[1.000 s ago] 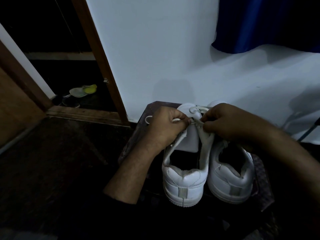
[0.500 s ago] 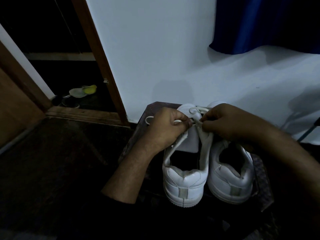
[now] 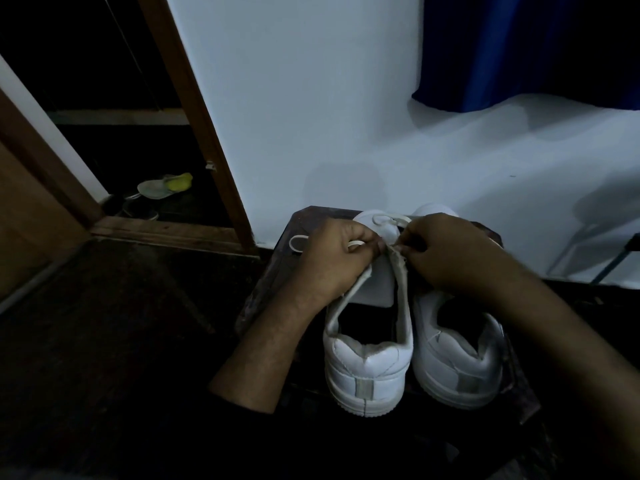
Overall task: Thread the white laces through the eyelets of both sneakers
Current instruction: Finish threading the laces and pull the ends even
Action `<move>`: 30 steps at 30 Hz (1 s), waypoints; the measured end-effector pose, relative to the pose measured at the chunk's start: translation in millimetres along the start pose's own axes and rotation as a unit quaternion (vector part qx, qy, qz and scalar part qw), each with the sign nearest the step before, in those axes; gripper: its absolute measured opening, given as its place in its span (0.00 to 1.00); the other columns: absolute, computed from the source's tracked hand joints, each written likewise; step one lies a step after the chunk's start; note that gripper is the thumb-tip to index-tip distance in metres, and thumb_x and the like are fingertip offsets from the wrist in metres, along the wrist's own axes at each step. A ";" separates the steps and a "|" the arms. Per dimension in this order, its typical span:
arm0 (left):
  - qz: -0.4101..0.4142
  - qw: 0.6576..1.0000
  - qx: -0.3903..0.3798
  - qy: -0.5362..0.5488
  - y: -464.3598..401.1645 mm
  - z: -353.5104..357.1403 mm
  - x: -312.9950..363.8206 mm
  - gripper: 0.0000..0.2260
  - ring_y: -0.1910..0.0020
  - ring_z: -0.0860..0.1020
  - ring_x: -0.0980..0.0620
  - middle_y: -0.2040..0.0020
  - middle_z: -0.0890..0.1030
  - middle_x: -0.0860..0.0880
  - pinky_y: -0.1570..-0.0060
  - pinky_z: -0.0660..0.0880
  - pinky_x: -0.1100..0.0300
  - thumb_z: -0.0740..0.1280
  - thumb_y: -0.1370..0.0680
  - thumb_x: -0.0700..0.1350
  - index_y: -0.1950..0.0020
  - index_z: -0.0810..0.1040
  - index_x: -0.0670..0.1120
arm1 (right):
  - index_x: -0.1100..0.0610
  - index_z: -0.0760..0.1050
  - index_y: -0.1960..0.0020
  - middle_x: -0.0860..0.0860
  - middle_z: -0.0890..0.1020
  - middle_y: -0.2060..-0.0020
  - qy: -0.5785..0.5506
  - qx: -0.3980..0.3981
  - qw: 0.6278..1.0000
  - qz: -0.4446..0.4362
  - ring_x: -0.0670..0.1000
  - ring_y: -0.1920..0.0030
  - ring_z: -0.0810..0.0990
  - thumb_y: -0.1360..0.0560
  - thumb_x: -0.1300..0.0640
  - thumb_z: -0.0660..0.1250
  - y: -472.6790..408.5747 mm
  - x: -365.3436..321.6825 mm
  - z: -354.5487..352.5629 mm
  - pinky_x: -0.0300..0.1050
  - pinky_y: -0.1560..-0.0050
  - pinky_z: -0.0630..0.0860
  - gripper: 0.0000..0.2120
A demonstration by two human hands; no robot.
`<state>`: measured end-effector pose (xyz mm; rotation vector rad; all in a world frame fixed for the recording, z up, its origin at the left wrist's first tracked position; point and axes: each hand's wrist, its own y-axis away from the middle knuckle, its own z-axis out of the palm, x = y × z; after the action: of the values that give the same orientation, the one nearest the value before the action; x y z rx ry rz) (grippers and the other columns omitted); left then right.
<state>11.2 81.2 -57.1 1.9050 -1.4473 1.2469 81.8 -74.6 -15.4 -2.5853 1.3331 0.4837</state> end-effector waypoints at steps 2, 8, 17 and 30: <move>0.007 1.000 -0.003 -0.002 -1.0 -0.7 -2.4 0.06 0.55 0.85 0.50 0.58 0.87 0.48 0.50 0.81 0.48 0.73 0.21 0.47 0.53 0.87 0.46 | 0.50 0.83 0.54 0.52 0.82 0.56 0.023 0.038 0.999 -0.009 0.55 0.51 0.80 0.22 0.48 0.64 -1.1 -1.9 5.3 0.43 0.55 0.71 0.10; 0.019 0.998 0.025 0.048 -5.8 -8.6 -12.4 0.10 0.59 0.85 0.50 0.58 0.86 0.50 0.54 0.82 0.48 0.71 0.25 0.56 0.53 0.86 0.51 | 0.56 0.78 0.54 0.51 0.84 0.60 -0.126 0.134 0.982 -0.041 0.53 0.58 0.83 0.21 0.55 0.62 2.8 -2.4 -9.2 0.47 0.54 0.78 0.08; 0.029 0.984 0.074 0.161 -4.9 -11.9 -0.4 0.04 0.64 0.79 0.60 0.60 0.85 0.51 0.61 0.74 0.66 0.70 0.19 0.40 0.51 0.84 0.46 | 0.53 0.74 0.53 0.47 0.78 0.66 -0.290 0.194 0.932 -0.097 0.50 0.66 0.77 0.17 0.49 0.62 6.9 6.4 -23.6 0.48 0.59 0.78 0.09; 0.063 0.969 0.089 0.222 -2.6 -14.3 8.0 0.06 0.58 0.78 0.57 0.58 0.83 0.52 0.54 0.75 0.66 0.70 0.19 0.38 0.51 0.83 0.48 | 0.51 0.77 0.55 0.44 0.83 0.60 -0.482 0.152 0.857 -0.103 0.48 0.59 0.74 0.16 0.56 0.59 4.2 4.2 -25.4 0.34 0.56 0.71 0.11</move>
<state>8.4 89.2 -42.8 1.5168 -1.2639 1.7782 85.7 -88.2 6.6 -1.7329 0.6776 1.1935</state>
